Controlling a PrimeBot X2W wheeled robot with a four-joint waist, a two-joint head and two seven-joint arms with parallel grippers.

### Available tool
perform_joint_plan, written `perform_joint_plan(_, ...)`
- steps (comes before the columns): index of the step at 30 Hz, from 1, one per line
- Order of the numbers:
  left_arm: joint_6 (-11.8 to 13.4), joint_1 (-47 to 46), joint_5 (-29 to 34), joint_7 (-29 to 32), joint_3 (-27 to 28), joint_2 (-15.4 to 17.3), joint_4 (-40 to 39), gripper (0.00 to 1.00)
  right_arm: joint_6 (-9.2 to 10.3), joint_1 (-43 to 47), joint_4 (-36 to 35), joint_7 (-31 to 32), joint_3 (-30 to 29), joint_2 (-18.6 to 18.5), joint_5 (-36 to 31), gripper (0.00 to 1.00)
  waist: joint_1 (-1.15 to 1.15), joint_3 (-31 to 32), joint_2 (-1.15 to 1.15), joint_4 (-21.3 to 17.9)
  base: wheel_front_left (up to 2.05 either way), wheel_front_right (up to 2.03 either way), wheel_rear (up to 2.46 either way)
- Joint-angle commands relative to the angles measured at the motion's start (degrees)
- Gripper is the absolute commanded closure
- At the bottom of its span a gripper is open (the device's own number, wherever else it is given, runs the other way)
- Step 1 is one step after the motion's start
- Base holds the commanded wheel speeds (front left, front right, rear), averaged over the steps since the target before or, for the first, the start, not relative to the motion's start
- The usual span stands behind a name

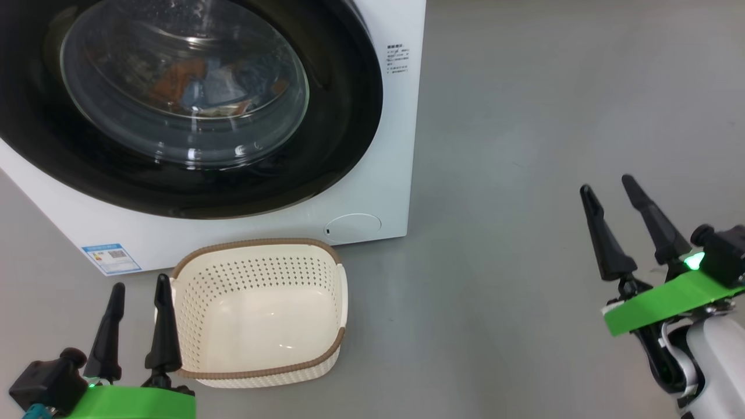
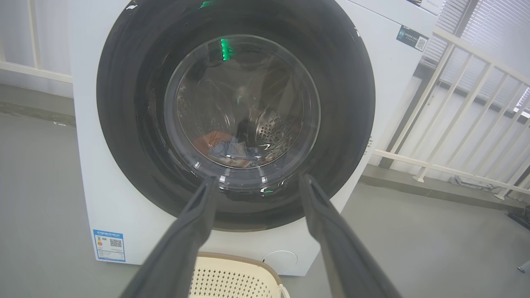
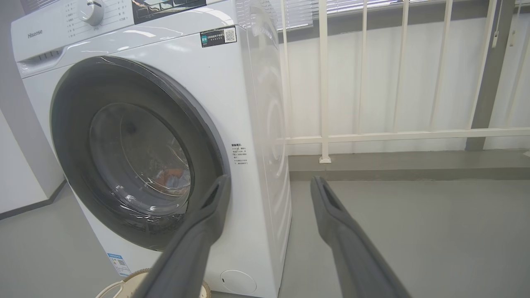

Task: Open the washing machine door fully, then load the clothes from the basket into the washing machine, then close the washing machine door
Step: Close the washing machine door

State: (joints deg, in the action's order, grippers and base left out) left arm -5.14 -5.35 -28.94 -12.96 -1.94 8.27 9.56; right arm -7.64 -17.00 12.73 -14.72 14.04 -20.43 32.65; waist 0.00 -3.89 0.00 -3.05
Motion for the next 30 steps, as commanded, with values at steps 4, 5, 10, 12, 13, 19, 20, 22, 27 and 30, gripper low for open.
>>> perform_joint_plan(4,0.4,-0.4,-0.3,0.5,1.6,1.6,-2.5,0.0,0.15,1.7,-1.6,-0.3,-0.5,0.0,-1.7,0.0,0.0,0.0,0.0,-0.1,0.0,0.0,0.0)
perform_joint_plan(5,0.5,-0.4,-0.3,0.6,1.5,1.7,-2.7,0.0,0.15,2.0,-1.5,-0.3,-0.8,0.2,-1.9,0.0,0.0,0.0,0.0,0.0,0.0,0.0,0.0)
perform_joint_plan(10,0.9,-0.4,-0.4,0.7,1.2,1.5,-3.0,0.0,0.15,3.0,-1.1,-0.3,-1.6,1.0,-3.4,0.0,0.0,-0.1,0.0,0.4,0.0,0.0,0.0)
perform_joint_plan(12,1.0,-0.3,-0.5,0.7,1.2,1.5,-3.0,0.0,0.15,3.1,-0.9,-0.3,-1.8,1.2,-3.6,0.0,0.0,0.0,0.0,0.5,0.0,0.0,0.0)
perform_joint_plan(13,1.1,-0.3,-0.5,0.7,1.1,1.5,-3.0,0.0,0.15,3.1,-0.9,-0.3,-1.9,1.3,-3.7,0.0,0.0,0.1,0.0,0.5,0.0,0.0,0.0)
perform_joint_plan(19,1.3,-0.1,-0.5,0.8,0.8,1.6,-2.8,0.0,0.15,2.9,-0.6,-0.3,-1.6,1.5,-4.1,0.0,0.0,0.5,0.0,0.8,0.0,0.0,0.0)
perform_joint_plan(20,1.3,0.0,-0.5,0.8,0.7,1.7,-2.8,0.0,0.15,2.9,-0.5,-0.3,-1.5,1.5,-4.1,0.0,0.0,0.6,0.0,0.8,0.0,0.0,0.0)
perform_joint_plan(22,1.4,0.1,-0.5,0.8,0.7,1.7,-2.8,0.0,0.15,2.9,-0.4,-0.3,-1.4,1.5,-4.1,0.0,0.0,0.7,0.0,0.9,0.0,0.0,0.0)
perform_joint_plan(27,1.6,0.2,-0.7,0.8,0.5,1.7,-2.7,0.0,0.15,2.8,0.0,-0.3,-1.0,1.4,-4.1,0.0,0.0,0.8,0.0,1.2,0.0,0.0,0.0)
perform_joint_plan(30,1.6,0.2,-0.8,0.8,0.4,1.7,-2.7,0.0,0.15,2.7,0.2,-0.3,-0.8,1.4,-4.0,0.0,0.0,0.9,0.0,1.3,0.0,0.0,0.0)
